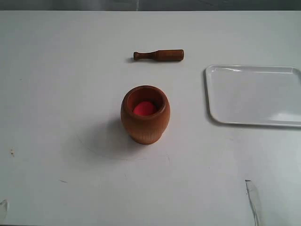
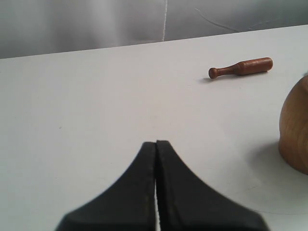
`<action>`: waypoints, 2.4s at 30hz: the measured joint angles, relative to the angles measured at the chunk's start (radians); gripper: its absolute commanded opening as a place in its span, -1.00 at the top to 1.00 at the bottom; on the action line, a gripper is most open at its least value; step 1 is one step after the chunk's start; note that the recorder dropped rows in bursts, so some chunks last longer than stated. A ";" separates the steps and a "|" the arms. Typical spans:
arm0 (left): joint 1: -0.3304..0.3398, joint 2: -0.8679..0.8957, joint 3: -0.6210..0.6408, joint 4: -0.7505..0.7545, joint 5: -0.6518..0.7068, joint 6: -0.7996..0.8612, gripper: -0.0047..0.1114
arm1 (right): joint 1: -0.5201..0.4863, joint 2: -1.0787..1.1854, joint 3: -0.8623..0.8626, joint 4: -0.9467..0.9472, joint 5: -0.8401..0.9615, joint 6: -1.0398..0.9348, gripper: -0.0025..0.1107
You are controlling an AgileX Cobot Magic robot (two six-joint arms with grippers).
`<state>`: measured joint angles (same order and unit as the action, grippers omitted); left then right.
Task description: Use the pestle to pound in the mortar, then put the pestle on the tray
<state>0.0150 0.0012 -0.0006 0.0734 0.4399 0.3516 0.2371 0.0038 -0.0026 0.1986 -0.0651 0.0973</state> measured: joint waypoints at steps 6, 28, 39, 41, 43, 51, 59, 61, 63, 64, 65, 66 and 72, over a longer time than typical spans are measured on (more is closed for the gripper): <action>0.000 0.000 0.000 0.000 0.000 0.000 0.92 | 0.000 -0.002 -0.034 0.022 -0.032 0.002 0.96; 0.000 0.000 0.000 0.000 0.000 0.000 0.92 | 0.191 1.102 -1.186 0.014 0.669 -0.536 0.96; 0.000 0.000 0.000 0.000 0.000 0.000 0.92 | 0.262 1.901 -1.901 0.026 1.191 -0.704 0.96; 0.000 0.000 0.000 0.000 0.000 0.000 0.92 | 0.262 2.021 -2.014 0.026 1.248 -0.753 0.96; 0.000 0.000 0.000 0.000 0.000 0.000 0.92 | 0.263 2.110 -2.098 0.026 1.265 -0.795 0.96; 0.000 0.000 0.000 0.000 0.000 0.000 0.92 | 0.336 2.336 -2.295 0.000 1.277 -0.974 0.96; 0.000 0.000 0.000 0.000 0.000 0.000 0.92 | 0.390 2.478 -2.362 -0.094 1.282 -0.989 0.96; 0.000 0.000 0.000 0.000 0.000 0.000 0.92 | 0.390 2.492 -2.362 -0.096 1.273 -0.986 0.96; 0.000 0.000 0.000 0.000 0.000 0.000 0.92 | 0.390 2.494 -2.362 -0.098 1.236 -0.972 0.96; 0.000 0.000 0.000 0.000 0.000 0.000 0.92 | 0.390 2.494 -2.362 -0.098 1.220 -0.969 0.93; 0.000 0.000 0.000 0.000 0.000 0.000 0.92 | 0.390 2.494 -2.364 -0.098 1.208 -0.967 0.88; 0.000 0.000 0.000 0.000 0.000 0.000 0.92 | 0.390 2.494 -2.366 -0.096 1.201 -0.965 0.82; 0.000 0.000 0.000 0.000 0.000 0.000 0.92 | 0.390 2.521 -2.367 -0.086 1.190 -0.973 -0.08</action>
<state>0.0150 0.0012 -0.0006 0.0734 0.4399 0.3516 0.6269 2.5250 -2.3692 0.1130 1.1245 -0.8752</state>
